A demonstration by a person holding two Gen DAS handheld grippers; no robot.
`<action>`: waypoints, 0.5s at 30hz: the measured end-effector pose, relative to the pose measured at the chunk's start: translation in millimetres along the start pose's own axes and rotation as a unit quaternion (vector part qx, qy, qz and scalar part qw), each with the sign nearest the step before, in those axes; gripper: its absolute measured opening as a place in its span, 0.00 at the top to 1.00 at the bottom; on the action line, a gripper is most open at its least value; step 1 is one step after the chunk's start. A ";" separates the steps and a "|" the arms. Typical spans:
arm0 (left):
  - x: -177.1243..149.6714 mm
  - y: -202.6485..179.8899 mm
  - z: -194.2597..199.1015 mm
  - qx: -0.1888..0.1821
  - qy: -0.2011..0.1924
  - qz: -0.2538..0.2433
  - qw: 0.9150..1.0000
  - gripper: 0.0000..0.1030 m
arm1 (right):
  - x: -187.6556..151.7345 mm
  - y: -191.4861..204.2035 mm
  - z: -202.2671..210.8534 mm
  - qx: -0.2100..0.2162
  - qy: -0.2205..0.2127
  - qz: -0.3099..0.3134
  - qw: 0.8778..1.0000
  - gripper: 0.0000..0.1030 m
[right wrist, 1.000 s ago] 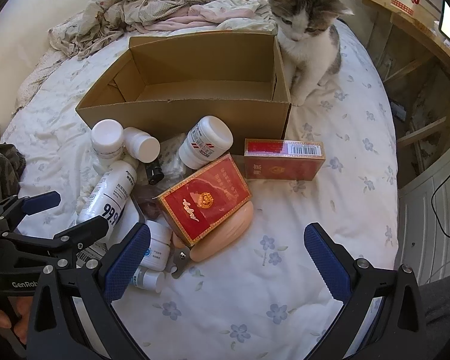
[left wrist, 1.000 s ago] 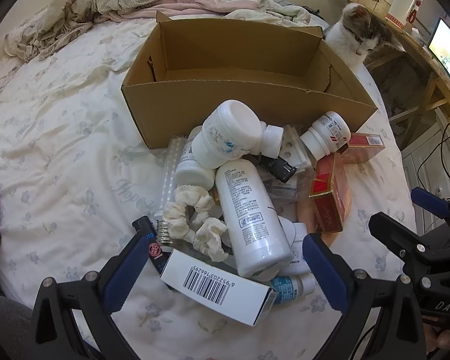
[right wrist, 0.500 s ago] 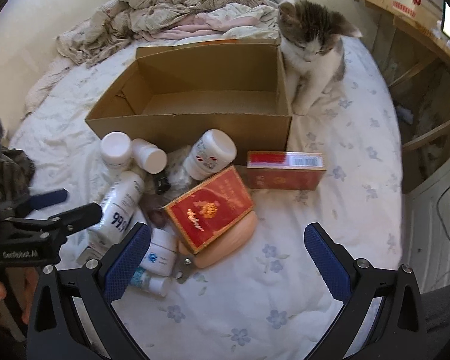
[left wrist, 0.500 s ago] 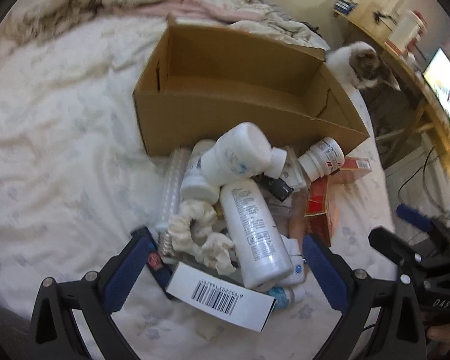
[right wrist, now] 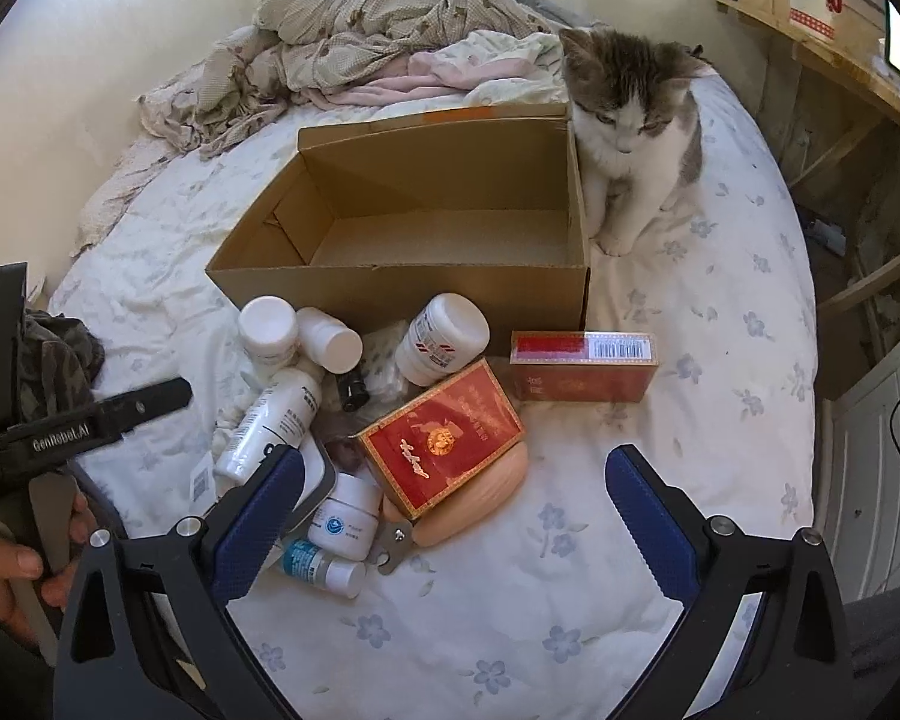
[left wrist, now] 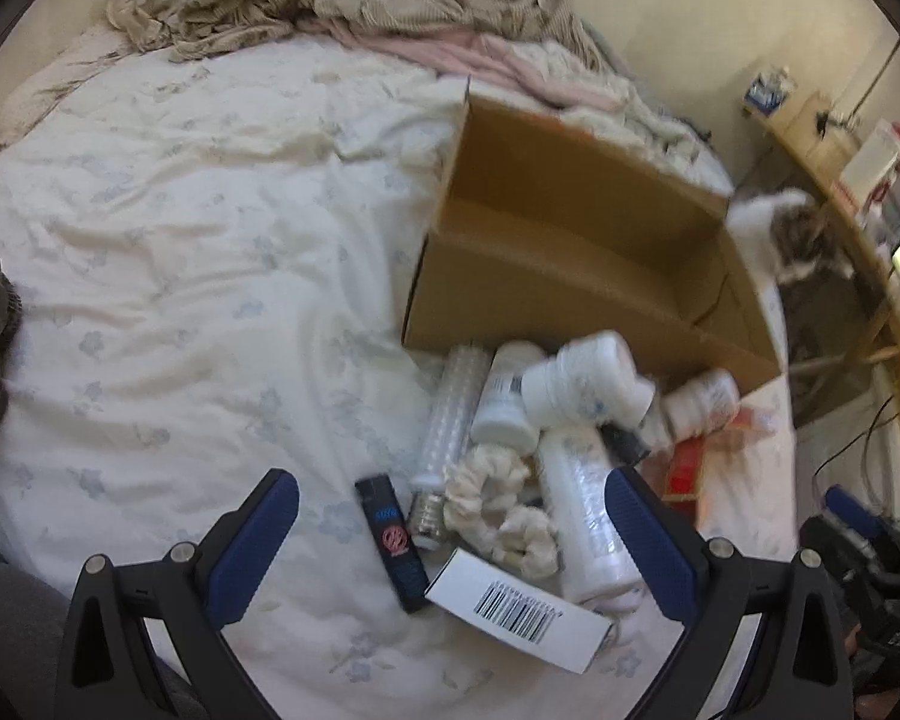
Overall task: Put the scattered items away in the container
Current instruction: 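Grasp the white spray bottle with right gripper while left grasps white barcode box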
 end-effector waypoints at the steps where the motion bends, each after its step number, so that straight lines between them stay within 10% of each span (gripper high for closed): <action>1: 1.5 2.5 5.6 0.004 -0.009 0.005 1.000 0.01 | 1.3 2.3 0.5 0.013 0.002 0.002 1.000 0.02; 7: 15.1 15.9 22.7 -0.013 -0.047 0.021 0.999 0.01 | 8.9 48.7 -21.2 0.079 0.062 0.064 0.993 0.18; 15: 13.8 16.2 20.0 -0.025 -0.032 0.021 0.999 0.03 | 22.4 79.6 -96.9 0.143 0.165 -0.013 0.976 0.30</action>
Point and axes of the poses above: each gripper's, at about its wrist camera, not at the fingertips, and z roughly against the way its jaws point, y to its left, x to its top, the point moved 4 cm from there along -z, roughly the way its jaws point, and after that the axes turned 4 degrees about y, right-handed, at the moved point
